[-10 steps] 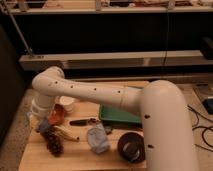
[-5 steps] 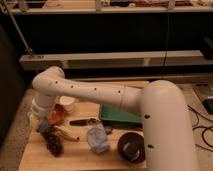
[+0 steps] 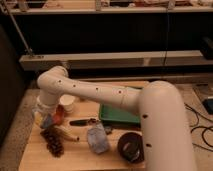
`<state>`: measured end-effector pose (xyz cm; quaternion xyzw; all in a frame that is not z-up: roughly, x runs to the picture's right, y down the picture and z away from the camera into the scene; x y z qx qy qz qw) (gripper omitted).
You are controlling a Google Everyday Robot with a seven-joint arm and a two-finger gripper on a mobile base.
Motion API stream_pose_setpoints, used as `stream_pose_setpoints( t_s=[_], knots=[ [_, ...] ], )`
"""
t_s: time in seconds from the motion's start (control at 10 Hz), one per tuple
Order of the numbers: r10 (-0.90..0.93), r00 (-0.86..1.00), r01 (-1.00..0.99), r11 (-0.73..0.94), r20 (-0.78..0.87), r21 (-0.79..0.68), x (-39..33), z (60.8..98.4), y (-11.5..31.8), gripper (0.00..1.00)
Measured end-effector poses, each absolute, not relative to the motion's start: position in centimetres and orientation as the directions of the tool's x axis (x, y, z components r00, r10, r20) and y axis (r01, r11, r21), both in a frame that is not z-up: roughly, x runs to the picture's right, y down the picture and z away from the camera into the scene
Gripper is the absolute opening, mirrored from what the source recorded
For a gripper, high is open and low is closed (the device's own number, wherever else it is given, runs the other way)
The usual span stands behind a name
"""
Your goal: Wipe red bowl with sponge
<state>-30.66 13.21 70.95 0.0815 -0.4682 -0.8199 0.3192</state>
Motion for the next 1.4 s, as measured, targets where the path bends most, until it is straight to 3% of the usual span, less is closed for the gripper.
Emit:
stream_pose_setpoints(
  t_s=[0.2, 0.4, 1.4],
  knots=[
    [-0.591, -0.787, 0.452, -0.355, 0.179, 0.818, -31.1, 74.9, 11.7, 0.04],
    [-0.578, -0.792, 0.463, -0.357, 0.197, 0.811, -31.4, 76.4, 11.0, 0.04],
    [-0.522, -0.812, 0.517, -0.435, 0.261, 0.737, -30.8, 76.5, 10.7, 0.04]
  ],
)
